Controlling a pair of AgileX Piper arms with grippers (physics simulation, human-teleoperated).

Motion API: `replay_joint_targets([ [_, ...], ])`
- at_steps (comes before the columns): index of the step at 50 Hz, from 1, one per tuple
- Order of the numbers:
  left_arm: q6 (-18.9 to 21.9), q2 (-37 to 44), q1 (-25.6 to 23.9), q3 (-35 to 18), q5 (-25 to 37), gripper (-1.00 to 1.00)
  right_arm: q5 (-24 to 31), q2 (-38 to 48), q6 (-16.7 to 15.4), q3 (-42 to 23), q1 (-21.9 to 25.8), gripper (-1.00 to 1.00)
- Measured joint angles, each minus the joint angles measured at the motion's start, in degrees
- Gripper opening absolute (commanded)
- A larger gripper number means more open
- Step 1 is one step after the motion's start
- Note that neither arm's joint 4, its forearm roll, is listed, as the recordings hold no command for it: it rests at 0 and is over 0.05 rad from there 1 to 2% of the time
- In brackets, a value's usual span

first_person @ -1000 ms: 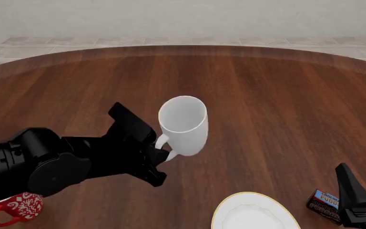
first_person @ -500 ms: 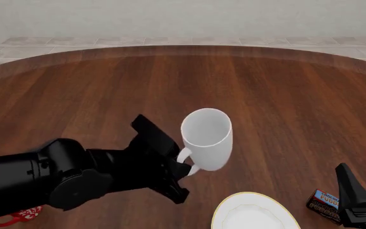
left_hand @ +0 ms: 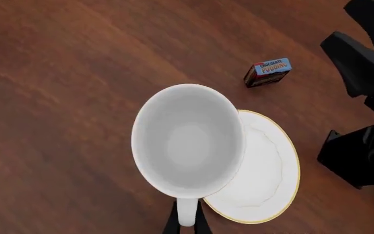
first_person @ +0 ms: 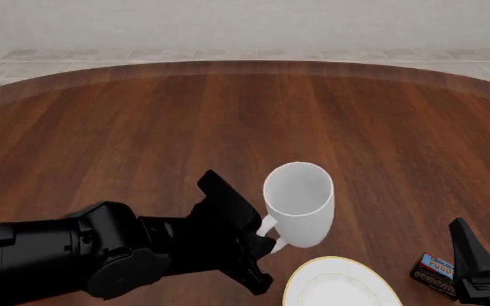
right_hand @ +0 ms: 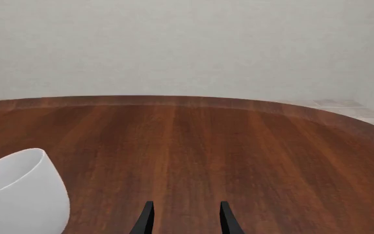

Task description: Put the white mug on the plate.

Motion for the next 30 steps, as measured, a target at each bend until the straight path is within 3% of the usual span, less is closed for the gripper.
replay_joint_targets([
  [30,-1.9,5.5,-6.8,-0.8,-4.3,-1.00,0.0,0.0,0.0,0.0,0.0,1.00],
])
